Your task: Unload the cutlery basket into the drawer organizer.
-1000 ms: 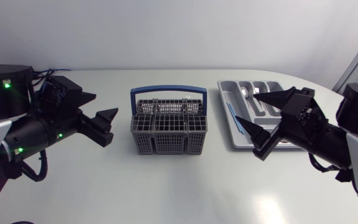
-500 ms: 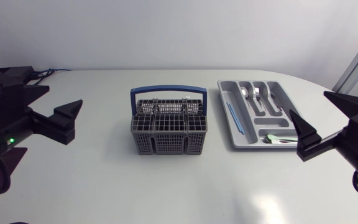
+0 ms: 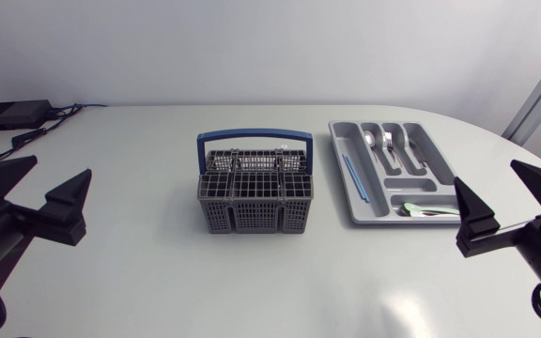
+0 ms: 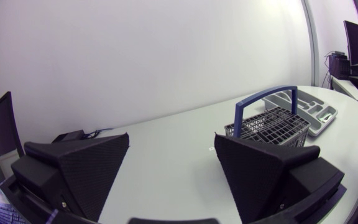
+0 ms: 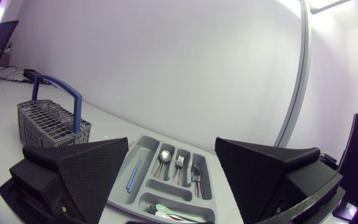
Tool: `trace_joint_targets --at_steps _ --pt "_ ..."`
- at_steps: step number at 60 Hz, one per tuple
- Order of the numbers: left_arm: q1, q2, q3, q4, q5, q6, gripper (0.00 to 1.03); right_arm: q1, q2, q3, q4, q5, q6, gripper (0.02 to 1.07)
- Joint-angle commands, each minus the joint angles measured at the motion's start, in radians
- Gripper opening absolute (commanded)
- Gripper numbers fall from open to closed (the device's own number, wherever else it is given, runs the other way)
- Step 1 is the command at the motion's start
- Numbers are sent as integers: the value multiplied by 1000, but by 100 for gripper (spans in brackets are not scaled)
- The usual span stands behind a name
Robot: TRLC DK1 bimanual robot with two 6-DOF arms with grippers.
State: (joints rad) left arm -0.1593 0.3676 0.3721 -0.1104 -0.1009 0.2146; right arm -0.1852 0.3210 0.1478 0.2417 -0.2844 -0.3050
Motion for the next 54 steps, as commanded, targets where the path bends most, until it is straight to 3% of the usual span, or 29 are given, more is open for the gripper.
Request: trace_joint_targets --at_steps 1,39,54 --pt "22 -46 -57 25 18 -48 100 24 -39 -40 -29 31 67 103" --pt "158 -366 -370 110 100 -214 100 184 -319 -147 -240 283 304 103" --pt "159 -368 -372 110 101 -215 100 185 -321 -148 -242 284 305 103"
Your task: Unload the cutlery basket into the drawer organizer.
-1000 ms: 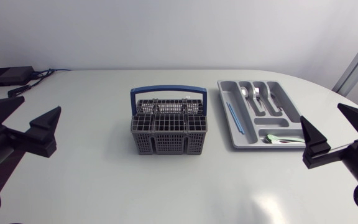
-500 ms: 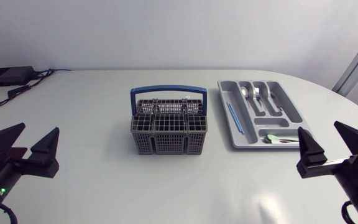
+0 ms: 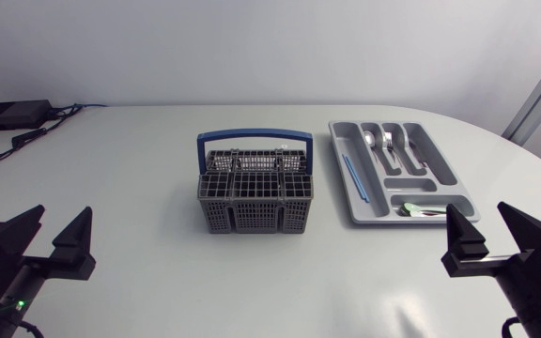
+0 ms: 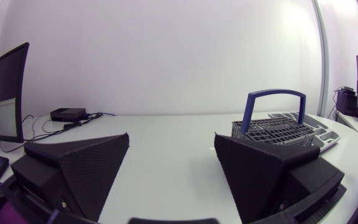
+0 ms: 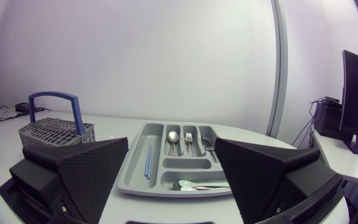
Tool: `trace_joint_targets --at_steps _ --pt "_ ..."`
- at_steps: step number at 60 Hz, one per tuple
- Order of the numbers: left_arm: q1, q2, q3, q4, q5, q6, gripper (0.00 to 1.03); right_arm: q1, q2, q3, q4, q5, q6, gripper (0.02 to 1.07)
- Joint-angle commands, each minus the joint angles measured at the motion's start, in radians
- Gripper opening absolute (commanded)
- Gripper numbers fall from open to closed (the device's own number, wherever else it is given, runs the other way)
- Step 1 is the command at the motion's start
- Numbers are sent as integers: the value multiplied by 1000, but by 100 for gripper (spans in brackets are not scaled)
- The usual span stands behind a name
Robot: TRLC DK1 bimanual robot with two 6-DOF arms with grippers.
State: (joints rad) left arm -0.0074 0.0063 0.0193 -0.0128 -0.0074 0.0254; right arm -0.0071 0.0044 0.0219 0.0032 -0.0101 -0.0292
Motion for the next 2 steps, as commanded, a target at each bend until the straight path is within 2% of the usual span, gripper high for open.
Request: trace_joint_targets --at_steps 1,2 --pt "7 -6 -19 13 7 -25 100 7 -4 -22 -3 10 29 103" --pt "7 -6 -19 13 7 -25 100 7 -4 -22 -3 10 29 103"
